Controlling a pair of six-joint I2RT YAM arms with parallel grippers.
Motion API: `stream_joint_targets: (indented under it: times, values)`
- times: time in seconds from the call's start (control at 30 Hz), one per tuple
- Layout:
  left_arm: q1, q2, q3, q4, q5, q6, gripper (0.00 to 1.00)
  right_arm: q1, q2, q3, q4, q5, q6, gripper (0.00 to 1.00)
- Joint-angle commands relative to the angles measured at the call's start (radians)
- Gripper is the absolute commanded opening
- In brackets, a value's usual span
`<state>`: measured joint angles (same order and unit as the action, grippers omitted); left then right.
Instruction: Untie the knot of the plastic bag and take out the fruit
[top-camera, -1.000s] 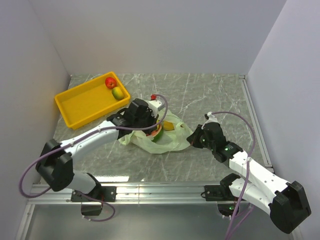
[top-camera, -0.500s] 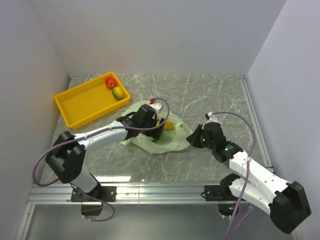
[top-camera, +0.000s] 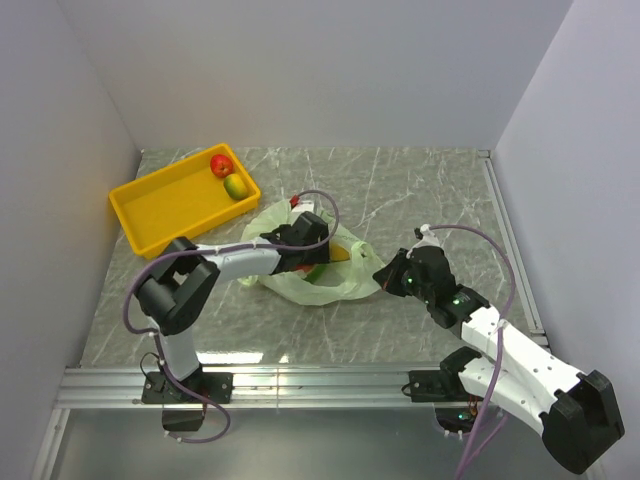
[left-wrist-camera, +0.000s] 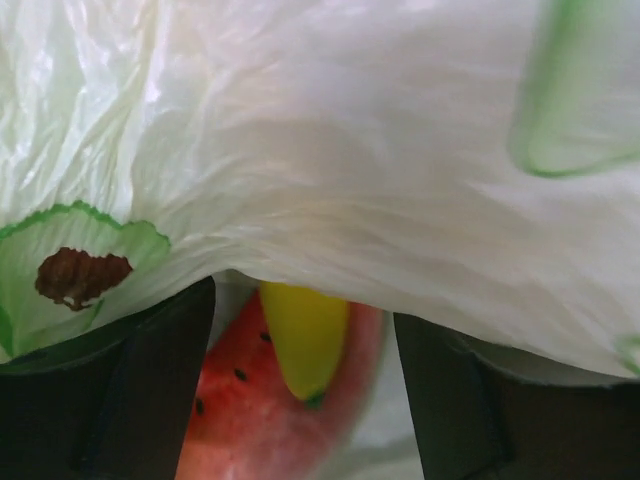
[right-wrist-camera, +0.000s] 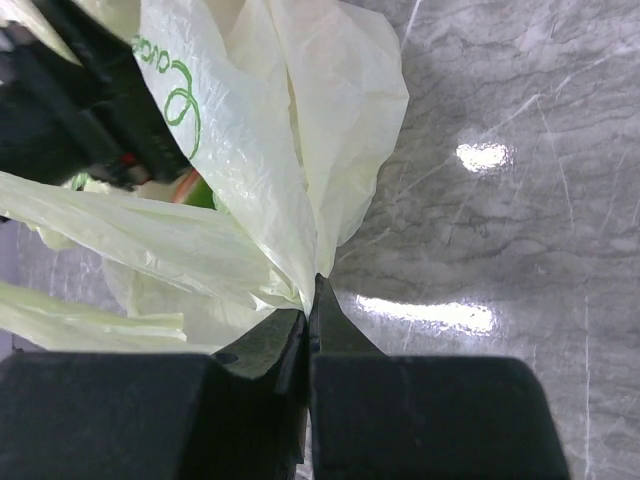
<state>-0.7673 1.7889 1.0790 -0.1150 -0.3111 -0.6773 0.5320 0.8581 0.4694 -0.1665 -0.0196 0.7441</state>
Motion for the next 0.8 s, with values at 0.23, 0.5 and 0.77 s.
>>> stream_joint_targets:
  times: [0.23,0.5,0.77]
  values:
    - [-0.004,0.006,0.044,0.057,-0.092,-0.018,0.17,-0.001,-0.018,-0.015,0.038,-0.002,0.005,0.00]
    - [-0.058,-0.158,0.004,-0.061,0.033,0.080,0.04,-0.003,0.012,0.001,0.048,0.015,-0.014,0.00]
    - [-0.084,-0.324,0.002,-0.264,0.347,0.166,0.03,-0.003,0.047,0.041,0.042,0.043,-0.045,0.00]
